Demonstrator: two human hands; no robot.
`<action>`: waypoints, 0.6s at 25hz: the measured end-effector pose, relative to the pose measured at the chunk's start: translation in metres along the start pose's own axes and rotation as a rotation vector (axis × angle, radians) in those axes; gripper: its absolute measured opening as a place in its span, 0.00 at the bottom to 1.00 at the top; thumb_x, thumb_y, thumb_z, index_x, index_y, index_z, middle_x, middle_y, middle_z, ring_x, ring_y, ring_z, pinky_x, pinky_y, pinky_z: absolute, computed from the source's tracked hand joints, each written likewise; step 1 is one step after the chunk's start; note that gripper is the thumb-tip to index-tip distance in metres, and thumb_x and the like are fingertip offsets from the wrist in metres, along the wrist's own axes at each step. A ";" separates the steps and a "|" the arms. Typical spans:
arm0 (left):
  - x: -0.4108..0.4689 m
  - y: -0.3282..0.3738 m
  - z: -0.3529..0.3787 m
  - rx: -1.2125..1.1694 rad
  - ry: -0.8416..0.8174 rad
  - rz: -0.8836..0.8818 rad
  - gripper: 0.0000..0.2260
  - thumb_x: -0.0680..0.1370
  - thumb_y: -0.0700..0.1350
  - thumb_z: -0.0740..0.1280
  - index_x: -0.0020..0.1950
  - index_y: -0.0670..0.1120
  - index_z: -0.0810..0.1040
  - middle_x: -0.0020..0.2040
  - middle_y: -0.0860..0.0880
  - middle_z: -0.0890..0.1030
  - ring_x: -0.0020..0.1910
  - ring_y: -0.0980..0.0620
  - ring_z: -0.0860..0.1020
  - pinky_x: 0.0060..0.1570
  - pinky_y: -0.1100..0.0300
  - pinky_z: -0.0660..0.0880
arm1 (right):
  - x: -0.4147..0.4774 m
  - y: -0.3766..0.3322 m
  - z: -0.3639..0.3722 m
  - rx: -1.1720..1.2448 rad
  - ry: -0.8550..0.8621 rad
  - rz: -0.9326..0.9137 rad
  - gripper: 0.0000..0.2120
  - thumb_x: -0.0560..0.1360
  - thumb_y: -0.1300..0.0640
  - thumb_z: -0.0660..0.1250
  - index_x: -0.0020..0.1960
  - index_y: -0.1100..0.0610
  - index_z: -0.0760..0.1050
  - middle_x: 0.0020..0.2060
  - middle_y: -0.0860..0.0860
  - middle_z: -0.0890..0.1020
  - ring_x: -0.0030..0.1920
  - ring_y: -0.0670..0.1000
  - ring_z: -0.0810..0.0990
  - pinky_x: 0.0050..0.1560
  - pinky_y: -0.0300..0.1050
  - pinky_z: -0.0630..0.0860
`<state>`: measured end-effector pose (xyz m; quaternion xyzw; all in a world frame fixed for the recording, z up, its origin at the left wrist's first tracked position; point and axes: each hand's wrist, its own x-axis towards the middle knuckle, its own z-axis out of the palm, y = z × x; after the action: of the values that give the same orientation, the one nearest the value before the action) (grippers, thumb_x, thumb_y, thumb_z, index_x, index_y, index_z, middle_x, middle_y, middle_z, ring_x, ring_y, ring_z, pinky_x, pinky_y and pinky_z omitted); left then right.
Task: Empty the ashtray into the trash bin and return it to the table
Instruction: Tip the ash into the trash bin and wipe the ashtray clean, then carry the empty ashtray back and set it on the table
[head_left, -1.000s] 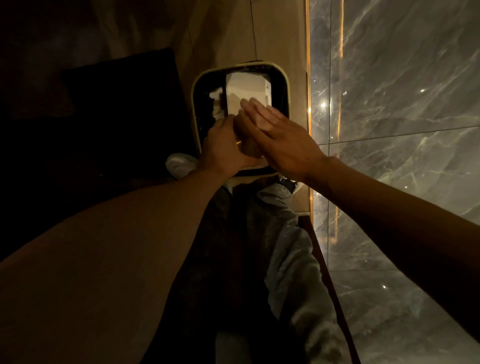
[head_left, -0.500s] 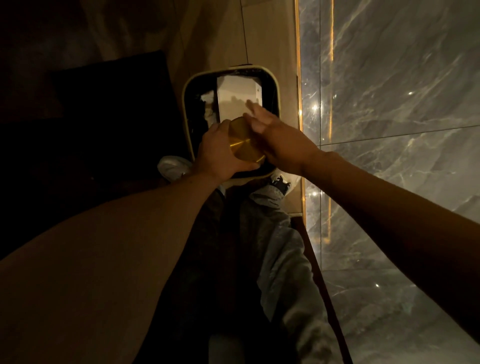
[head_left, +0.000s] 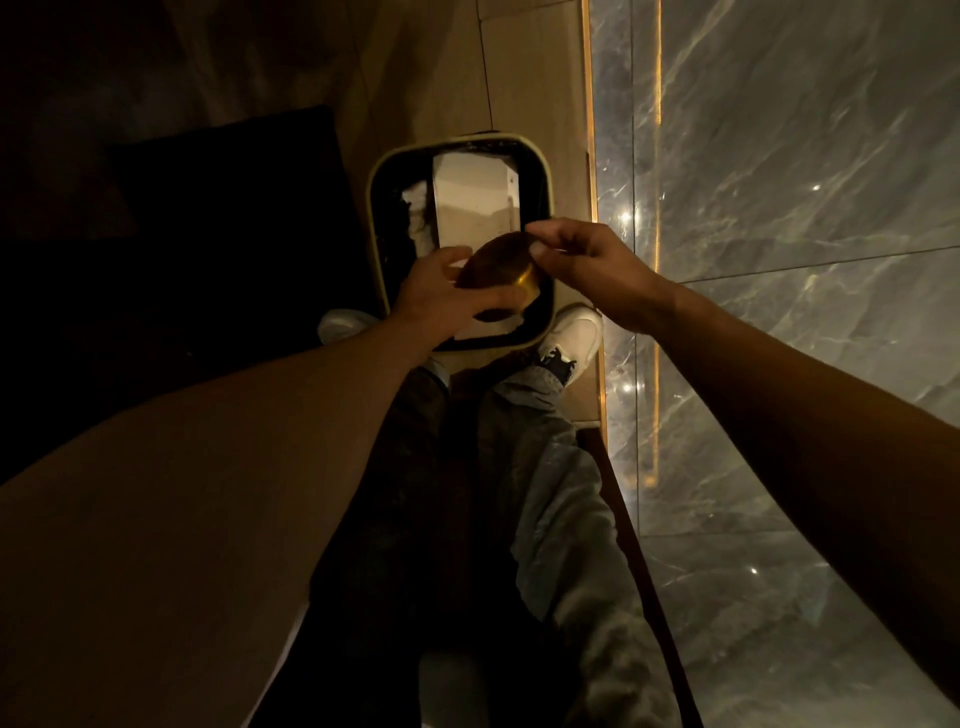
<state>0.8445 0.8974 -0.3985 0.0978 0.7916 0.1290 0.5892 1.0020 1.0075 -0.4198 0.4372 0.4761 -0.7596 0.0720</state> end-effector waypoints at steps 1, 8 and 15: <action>0.000 0.002 -0.001 -0.075 -0.030 -0.031 0.27 0.62 0.57 0.79 0.58 0.48 0.80 0.58 0.50 0.81 0.56 0.54 0.79 0.58 0.59 0.76 | -0.003 -0.003 -0.001 0.003 0.009 0.001 0.12 0.81 0.63 0.60 0.62 0.64 0.75 0.49 0.50 0.81 0.50 0.39 0.80 0.54 0.34 0.76; -0.022 0.030 -0.009 -0.432 -0.151 -0.158 0.28 0.75 0.63 0.65 0.68 0.46 0.73 0.62 0.46 0.78 0.53 0.52 0.78 0.37 0.62 0.80 | -0.028 -0.032 -0.003 0.028 0.113 -0.002 0.05 0.81 0.57 0.62 0.54 0.53 0.76 0.50 0.52 0.79 0.50 0.45 0.78 0.47 0.34 0.74; -0.059 0.066 -0.015 -0.419 -0.036 -0.134 0.23 0.79 0.62 0.58 0.70 0.53 0.70 0.68 0.47 0.73 0.61 0.46 0.76 0.39 0.57 0.78 | -0.068 -0.057 -0.001 0.091 0.254 -0.036 0.06 0.80 0.56 0.62 0.56 0.53 0.75 0.51 0.60 0.77 0.55 0.63 0.79 0.61 0.63 0.77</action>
<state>0.8472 0.9409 -0.3198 -0.0771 0.7416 0.2494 0.6180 1.0137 1.0175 -0.3328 0.5242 0.4542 -0.7200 -0.0224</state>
